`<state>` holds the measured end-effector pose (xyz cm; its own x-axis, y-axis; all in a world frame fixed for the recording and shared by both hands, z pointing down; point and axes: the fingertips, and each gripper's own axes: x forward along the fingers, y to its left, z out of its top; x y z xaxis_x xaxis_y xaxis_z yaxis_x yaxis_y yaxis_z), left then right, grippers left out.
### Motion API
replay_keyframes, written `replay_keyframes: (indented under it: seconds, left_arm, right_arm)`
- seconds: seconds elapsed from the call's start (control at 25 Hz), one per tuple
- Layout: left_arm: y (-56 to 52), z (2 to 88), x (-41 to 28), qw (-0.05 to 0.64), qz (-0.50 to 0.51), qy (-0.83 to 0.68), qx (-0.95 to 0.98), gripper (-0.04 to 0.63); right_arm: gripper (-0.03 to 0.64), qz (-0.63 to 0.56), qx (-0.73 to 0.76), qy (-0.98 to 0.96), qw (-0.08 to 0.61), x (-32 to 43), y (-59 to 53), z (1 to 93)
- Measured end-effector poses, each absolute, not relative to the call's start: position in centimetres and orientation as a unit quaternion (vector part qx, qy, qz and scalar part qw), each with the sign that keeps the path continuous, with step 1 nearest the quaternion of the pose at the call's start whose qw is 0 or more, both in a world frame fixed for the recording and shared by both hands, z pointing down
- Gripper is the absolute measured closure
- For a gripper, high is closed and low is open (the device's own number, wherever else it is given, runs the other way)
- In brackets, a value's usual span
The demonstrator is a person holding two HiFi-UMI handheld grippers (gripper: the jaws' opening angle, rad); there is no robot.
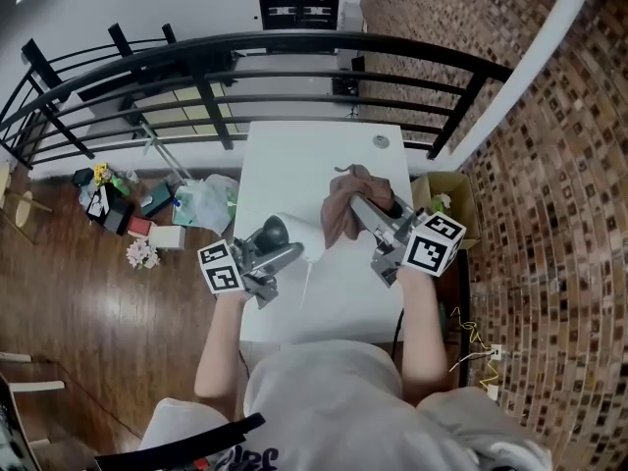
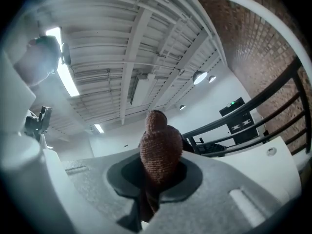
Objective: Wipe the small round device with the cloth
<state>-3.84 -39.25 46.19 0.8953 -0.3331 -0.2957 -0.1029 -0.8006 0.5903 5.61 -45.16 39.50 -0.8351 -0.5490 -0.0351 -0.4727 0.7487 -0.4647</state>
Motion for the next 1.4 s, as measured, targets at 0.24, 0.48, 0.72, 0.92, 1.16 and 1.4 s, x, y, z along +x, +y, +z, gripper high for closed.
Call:
replay_keyframes:
  seconds: [0.24, 0.48, 0.72, 0.92, 1.16, 1.4]
  left_arm:
    - [-41.4, 49.9, -4.3, 0.318, -0.144, -0.217, 0.912, 0.245]
    - [-38.1, 43.9, -2.8, 0.296, -0.262, -0.089, 0.914, 0.245]
    - [-37.8, 39.6, -3.8, 0.28, -0.334, -0.059, 0.898, 0.245]
    - [-38.1, 37.4, -5.6, 0.287, -0.406, -0.033, 0.867, 0.245]
    - [-39.6, 35.6, -8.1, 0.323, -0.49, -0.021, 0.81, 0.245]
    - [-41.2, 35.2, -8.8, 0.336, -0.495, -0.068, 0.798, 0.245]
  right_arm:
    - [0.588, -0.2, -0.289, 0.934, 0.055, 6.0, -45.5, 40.0]
    - [0.588, -0.273, -0.189, 0.942, 0.057, 2.2, -43.5, 43.0]
    - [0.588, -0.354, -0.085, 0.91, 0.2, 1.6, -42.7, 40.9]
    - [0.588, -0.337, -0.056, 0.917, 0.207, 1.4, -41.7, 40.3]
    - [0.588, -0.294, -0.013, 0.94, 0.174, -0.5, -39.2, 40.3]
    - [0.588, -0.268, 0.015, 0.954, 0.135, -2.0, -37.5, 40.4]
